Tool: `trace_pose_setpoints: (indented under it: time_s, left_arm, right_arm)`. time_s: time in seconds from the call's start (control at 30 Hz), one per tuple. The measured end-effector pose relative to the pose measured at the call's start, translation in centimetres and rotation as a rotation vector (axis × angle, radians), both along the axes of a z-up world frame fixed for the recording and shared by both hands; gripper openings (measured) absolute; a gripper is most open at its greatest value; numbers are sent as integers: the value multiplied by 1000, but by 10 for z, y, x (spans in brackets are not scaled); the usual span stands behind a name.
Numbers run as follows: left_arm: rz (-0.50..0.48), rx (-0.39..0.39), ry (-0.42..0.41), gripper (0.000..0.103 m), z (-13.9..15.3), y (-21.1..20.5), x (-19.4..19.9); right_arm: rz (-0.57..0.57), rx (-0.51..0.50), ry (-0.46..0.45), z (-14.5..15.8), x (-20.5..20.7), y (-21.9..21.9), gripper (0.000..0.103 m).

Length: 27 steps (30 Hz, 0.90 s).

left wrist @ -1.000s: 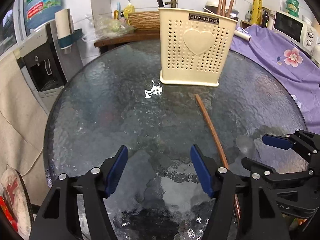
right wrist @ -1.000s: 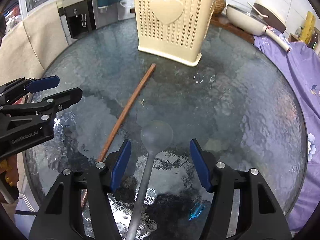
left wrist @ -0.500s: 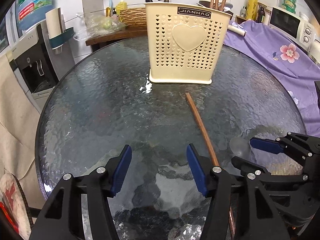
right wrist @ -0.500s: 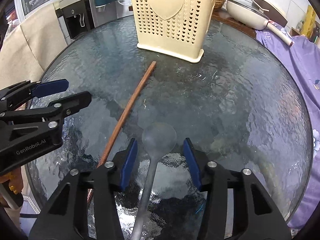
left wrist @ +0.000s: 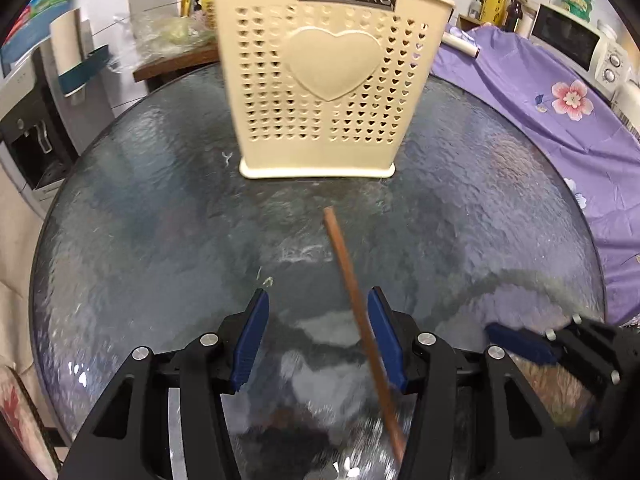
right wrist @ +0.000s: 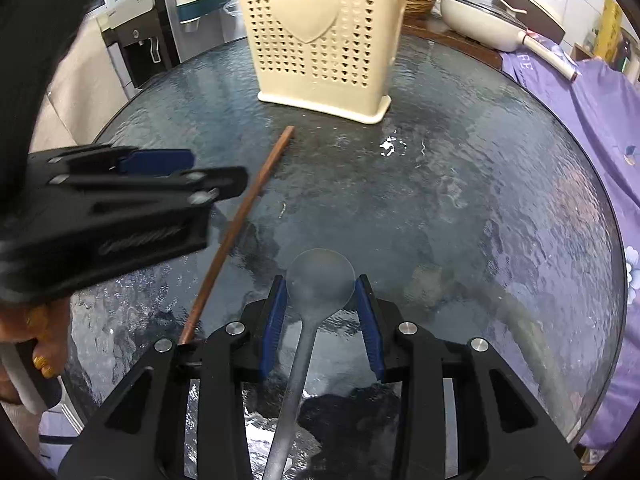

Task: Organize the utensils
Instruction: 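Move the left tool to a brown chopstick on the table while the right tool approaches a steel spoon, then close the left tool on the brown chopstick while the right tool closes on the spoon handle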

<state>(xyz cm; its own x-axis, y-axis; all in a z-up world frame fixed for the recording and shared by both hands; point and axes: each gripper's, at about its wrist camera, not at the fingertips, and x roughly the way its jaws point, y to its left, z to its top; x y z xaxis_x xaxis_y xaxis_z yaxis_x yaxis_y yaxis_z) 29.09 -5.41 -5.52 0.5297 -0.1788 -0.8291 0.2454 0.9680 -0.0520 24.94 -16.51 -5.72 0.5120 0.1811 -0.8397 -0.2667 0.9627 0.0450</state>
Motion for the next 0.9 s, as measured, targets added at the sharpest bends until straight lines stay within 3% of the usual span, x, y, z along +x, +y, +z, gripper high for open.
trace_pose_setpoints:
  time_s: [0.33,0.67,0.9]
  left_arm:
    - [-1,49,37,38,-8,-23,29]
    - [28,83,14,9,-7,-27,35]
    - [44,31,18,7,-8,-16,31]
  right_arm:
    - [-12,3,-2,-1,-3,-9,36]
    - [-20,-25,-17,-3,-3,-8,36]
    - [-26,-13,-22,-4,-3,-8,36]
